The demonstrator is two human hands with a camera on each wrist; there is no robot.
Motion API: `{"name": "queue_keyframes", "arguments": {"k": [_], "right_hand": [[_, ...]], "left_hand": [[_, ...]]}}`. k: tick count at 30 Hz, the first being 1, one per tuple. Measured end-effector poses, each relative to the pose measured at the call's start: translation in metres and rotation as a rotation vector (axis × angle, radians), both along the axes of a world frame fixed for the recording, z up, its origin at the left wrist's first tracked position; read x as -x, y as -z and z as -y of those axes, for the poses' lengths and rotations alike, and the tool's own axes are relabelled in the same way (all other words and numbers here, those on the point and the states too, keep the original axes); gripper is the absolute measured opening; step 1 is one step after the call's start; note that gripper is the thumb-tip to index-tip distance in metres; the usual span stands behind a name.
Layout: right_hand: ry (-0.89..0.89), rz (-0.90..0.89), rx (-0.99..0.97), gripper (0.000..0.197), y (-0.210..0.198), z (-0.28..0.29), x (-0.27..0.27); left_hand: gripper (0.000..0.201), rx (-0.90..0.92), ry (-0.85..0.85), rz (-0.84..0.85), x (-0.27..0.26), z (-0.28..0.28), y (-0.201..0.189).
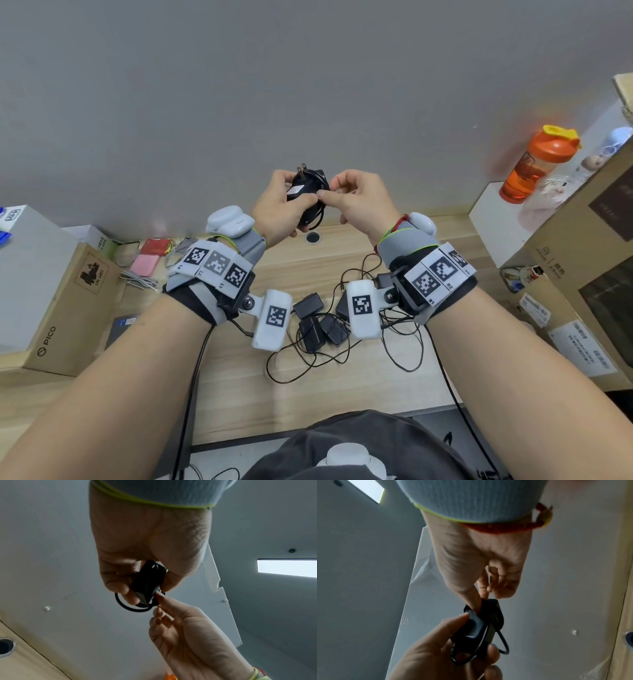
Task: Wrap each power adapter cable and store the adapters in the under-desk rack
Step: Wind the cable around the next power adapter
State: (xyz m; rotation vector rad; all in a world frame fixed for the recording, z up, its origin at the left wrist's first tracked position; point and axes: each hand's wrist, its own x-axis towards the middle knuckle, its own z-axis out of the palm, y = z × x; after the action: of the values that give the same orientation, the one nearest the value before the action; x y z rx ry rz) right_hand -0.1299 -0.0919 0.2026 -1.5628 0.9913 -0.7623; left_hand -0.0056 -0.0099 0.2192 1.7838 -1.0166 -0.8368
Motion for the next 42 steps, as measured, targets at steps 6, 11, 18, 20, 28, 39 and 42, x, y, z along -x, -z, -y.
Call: {"name": "queue_keyframes", "arguments": {"k": [6, 11, 18, 20, 28, 39, 42], "right_hand": [[0.061, -0.062, 0.238, 0.017, 0.006, -0.003, -0.002], [0.028, -0.023, 0.320, 0.018, 0.008, -0.003, 0.004], [-0.123, 0.124, 0.295, 0.021, 0.007, 0.005, 0.009], [-0.156, 0.170, 0.224, 0.015, 0.006, 0.007, 0.012], [-0.204, 0.203, 0.159, 0.017, 0.006, 0.013, 0.009], [-0.079, 0.320, -0.034, 0.009, 0.000, 0.012, -0.003], [-0.156, 0.318, -0.029, 0.009, 0.001, 0.013, -0.005]], "left_hand": [[0.027, -0.036, 0.008, 0.002, 0.000, -0.001, -0.003], [0.018, -0.025, -0.008, -0.115, -0.006, 0.001, -0.001], [0.016, 0.013, -0.105, -0.478, -0.017, 0.001, -0.003], [0.021, 0.002, -0.102, -0.466, -0.018, 0.001, -0.003], [0.050, -0.018, 0.051, -0.325, -0.022, 0.004, 0.003], [0.073, 0.010, 0.185, -0.224, -0.025, 0.005, 0.004], [0.058, 0.026, 0.175, -0.185, -0.032, 0.006, 0.005]]}}
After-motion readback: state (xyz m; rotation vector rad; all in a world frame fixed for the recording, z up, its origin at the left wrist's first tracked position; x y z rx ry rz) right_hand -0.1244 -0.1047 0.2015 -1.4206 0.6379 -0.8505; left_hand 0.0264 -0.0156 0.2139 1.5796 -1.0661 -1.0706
